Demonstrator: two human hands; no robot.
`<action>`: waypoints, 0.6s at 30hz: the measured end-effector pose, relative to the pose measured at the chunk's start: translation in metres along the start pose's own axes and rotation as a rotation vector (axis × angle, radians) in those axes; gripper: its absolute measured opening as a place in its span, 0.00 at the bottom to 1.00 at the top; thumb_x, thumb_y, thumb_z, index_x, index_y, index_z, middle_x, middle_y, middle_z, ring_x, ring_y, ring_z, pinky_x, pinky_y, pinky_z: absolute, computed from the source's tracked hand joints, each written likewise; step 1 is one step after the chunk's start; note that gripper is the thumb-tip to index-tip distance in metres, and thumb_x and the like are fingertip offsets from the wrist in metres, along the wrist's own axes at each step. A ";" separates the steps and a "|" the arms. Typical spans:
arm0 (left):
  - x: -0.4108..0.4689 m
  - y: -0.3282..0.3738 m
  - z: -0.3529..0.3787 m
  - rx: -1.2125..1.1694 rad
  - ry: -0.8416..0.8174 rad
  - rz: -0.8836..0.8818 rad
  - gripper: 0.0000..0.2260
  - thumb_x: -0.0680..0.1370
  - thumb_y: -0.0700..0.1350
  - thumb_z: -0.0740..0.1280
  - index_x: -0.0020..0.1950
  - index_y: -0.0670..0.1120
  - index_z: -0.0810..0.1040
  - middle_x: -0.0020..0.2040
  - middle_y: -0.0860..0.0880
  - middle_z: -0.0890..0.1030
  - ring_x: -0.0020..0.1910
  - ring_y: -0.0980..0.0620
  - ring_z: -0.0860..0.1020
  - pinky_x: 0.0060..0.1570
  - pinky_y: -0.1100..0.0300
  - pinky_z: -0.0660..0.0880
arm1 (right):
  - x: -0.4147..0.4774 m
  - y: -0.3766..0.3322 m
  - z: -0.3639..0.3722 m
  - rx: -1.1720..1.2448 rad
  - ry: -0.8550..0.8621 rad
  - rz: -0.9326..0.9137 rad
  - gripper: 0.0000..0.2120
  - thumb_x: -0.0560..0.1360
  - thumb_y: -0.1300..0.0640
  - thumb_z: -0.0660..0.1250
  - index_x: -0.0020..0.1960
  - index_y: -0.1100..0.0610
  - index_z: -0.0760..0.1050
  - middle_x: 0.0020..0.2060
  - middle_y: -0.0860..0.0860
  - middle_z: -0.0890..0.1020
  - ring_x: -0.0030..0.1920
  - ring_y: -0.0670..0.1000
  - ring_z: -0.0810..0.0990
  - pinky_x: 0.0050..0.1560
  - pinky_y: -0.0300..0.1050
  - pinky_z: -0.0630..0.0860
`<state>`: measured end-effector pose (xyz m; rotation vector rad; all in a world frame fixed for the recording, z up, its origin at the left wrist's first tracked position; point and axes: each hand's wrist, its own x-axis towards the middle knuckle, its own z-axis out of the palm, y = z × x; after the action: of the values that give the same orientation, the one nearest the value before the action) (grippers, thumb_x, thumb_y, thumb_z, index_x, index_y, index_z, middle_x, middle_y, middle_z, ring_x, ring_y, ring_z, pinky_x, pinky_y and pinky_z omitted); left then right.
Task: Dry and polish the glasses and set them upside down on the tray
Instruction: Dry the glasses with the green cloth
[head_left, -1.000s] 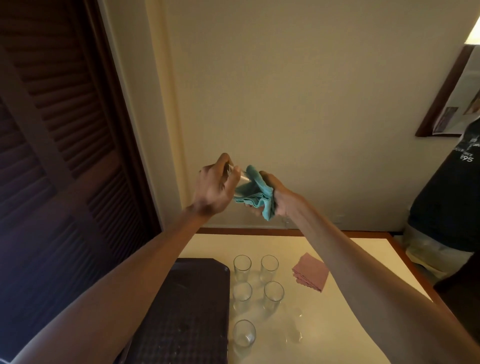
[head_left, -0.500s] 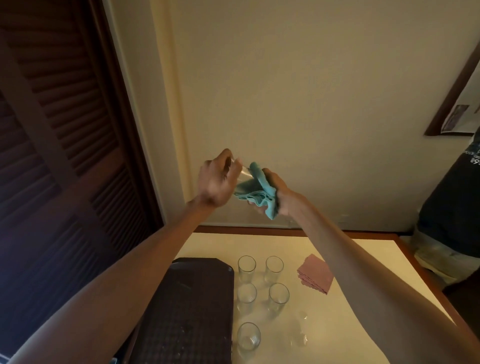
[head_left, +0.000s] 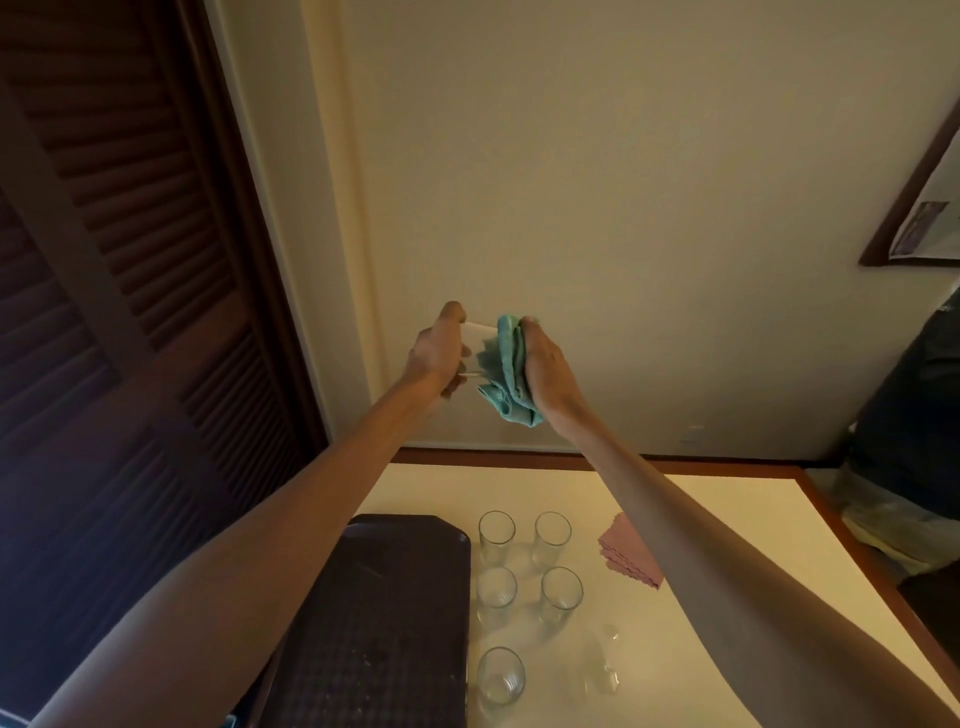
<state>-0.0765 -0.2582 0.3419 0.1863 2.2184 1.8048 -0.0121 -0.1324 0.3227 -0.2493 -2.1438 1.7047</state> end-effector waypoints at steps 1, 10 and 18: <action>0.001 -0.003 0.001 0.036 0.042 0.087 0.23 0.81 0.60 0.54 0.46 0.43 0.77 0.38 0.46 0.76 0.36 0.48 0.73 0.37 0.55 0.69 | 0.002 -0.002 -0.002 -0.007 -0.035 0.032 0.22 0.85 0.45 0.45 0.42 0.56 0.69 0.33 0.53 0.75 0.31 0.46 0.76 0.35 0.41 0.75; 0.026 -0.041 -0.016 0.217 0.112 0.935 0.18 0.83 0.58 0.56 0.45 0.45 0.71 0.34 0.46 0.74 0.32 0.42 0.75 0.30 0.44 0.74 | 0.012 0.000 -0.023 0.089 -0.378 0.479 0.29 0.80 0.36 0.51 0.46 0.60 0.75 0.35 0.56 0.80 0.31 0.50 0.76 0.28 0.38 0.73; 0.020 -0.008 -0.012 0.065 0.060 0.032 0.23 0.80 0.60 0.56 0.46 0.42 0.79 0.36 0.45 0.77 0.33 0.49 0.73 0.36 0.56 0.70 | 0.009 0.003 0.007 -0.153 -0.043 -0.015 0.26 0.84 0.42 0.46 0.39 0.54 0.73 0.27 0.44 0.79 0.27 0.42 0.77 0.30 0.37 0.72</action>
<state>-0.0987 -0.2652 0.3339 0.1837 2.3300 1.7782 -0.0236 -0.1341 0.3205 -0.2396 -2.3051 1.5530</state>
